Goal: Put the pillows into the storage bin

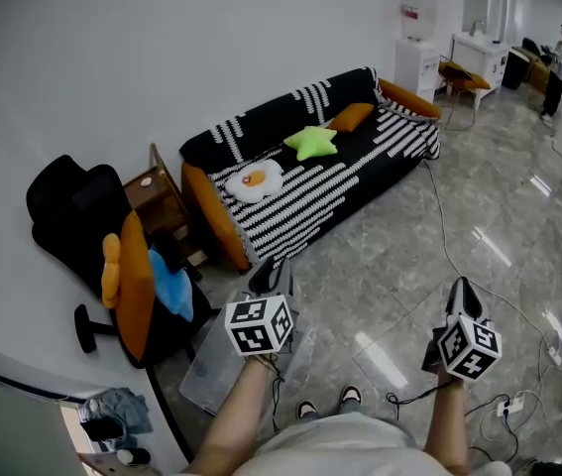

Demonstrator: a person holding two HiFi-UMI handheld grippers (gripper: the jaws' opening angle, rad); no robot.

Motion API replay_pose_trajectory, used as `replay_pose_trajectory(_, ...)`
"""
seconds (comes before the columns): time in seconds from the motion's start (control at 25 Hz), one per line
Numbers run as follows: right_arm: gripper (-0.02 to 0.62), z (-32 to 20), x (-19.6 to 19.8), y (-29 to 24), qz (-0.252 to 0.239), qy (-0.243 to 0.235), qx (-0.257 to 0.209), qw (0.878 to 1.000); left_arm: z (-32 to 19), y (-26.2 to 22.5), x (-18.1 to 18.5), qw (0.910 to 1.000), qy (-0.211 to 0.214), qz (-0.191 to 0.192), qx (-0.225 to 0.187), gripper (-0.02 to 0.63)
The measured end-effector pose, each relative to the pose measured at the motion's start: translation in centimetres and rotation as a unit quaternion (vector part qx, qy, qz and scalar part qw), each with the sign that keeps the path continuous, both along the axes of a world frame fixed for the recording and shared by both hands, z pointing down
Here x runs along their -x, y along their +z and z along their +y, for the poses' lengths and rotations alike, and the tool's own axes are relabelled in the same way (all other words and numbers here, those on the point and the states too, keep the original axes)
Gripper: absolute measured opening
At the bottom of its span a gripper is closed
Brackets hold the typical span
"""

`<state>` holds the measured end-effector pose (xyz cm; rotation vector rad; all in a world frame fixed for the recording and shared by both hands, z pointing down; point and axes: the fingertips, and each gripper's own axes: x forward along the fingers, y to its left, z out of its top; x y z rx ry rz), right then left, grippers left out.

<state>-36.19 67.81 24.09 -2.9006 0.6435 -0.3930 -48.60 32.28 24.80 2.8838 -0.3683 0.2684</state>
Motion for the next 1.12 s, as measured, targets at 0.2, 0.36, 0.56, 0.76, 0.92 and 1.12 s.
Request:
replay_pose_trajectory(0.2, 0.002, 0.8, -1.3, 0.3, -0.002, 0.003, -0.002, 1.000, 0.8, -0.5, -1.8, 0.9999, 0.011, 0.011, 0.000, 0.178)
replay_pose_trajectory(0.36, 0.002, 1.7, -2.9, 0.6, -0.004, 0.009, -0.008, 1.000, 1.3, -0.6, -3.5, 0.9999, 0.013, 0.009, -0.008, 0.187)
replay_pose_trajectory(0.56, 0.002, 3.2, -5.9, 1.4, -0.012, 0.013, -0.013, 1.000, 1.8, -0.7, -6.4, 0.9997, 0.003, 0.002, -0.026, 0.187)
replay_pose_trajectory(0.76, 0.002, 5.0, -8.9, 2.1, -0.024, 0.012, -0.011, 1.000, 2.8, -0.3, -9.2, 0.9998, -0.007, -0.003, -0.020, 0.186)
replay_pose_trajectory(0.92, 0.002, 5.1, -11.1, 3.0, -0.035, 0.007, -0.005, 0.999, 2.8, 0.1, -11.4, 0.9999, -0.010, -0.003, -0.002, 0.186)
replay_pose_trajectory(1.12, 0.002, 4.0, -13.9, 3.8, -0.044, 0.008, -0.001, 0.999, 1.7, 0.8, -14.7, 0.9999, -0.006, -0.014, -0.006, 0.186)
